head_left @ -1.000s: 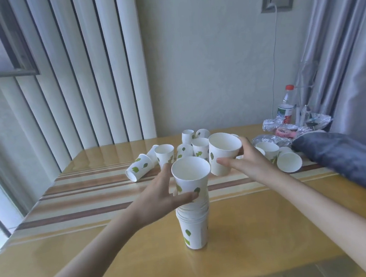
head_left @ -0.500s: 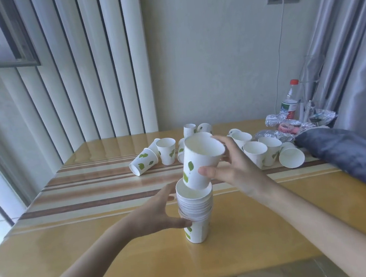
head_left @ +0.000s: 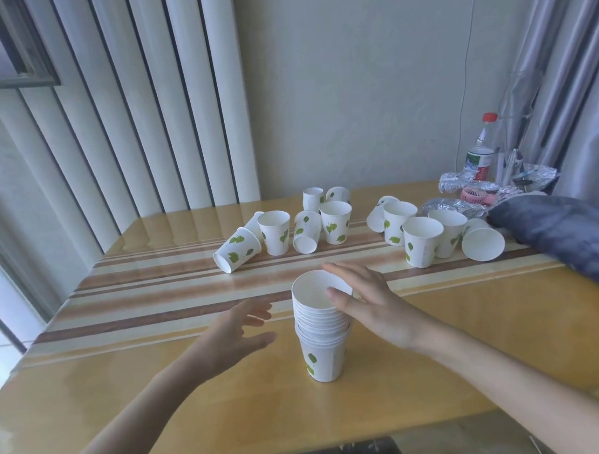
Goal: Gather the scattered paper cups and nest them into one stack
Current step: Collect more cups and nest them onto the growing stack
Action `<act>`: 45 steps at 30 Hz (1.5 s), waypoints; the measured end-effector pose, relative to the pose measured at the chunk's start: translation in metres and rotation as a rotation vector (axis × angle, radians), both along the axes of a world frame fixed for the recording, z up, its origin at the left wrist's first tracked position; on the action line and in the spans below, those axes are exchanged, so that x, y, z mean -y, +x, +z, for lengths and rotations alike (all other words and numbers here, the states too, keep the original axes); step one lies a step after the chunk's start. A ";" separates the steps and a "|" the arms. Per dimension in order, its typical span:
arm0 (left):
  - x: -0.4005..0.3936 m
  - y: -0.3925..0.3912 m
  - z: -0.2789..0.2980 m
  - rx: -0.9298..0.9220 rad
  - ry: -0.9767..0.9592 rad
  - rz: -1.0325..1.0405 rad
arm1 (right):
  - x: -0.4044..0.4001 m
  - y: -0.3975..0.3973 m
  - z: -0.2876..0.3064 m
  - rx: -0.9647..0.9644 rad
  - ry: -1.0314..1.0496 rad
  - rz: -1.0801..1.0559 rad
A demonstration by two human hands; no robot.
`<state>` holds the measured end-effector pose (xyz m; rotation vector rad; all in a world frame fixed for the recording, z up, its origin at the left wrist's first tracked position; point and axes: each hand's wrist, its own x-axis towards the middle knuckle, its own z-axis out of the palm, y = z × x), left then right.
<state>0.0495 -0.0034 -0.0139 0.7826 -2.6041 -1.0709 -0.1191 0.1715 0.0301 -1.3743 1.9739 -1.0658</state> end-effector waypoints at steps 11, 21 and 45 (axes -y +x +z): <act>0.034 -0.106 0.044 -0.176 0.009 -0.012 | -0.009 -0.127 -0.027 -0.137 -0.054 -0.711; 0.068 -0.240 0.029 -0.003 -0.444 0.086 | 0.036 -0.165 -0.066 -0.146 0.034 -1.034; 0.059 -0.230 0.072 -0.250 -0.119 0.100 | 0.037 -0.153 -0.040 -0.095 -0.160 -0.799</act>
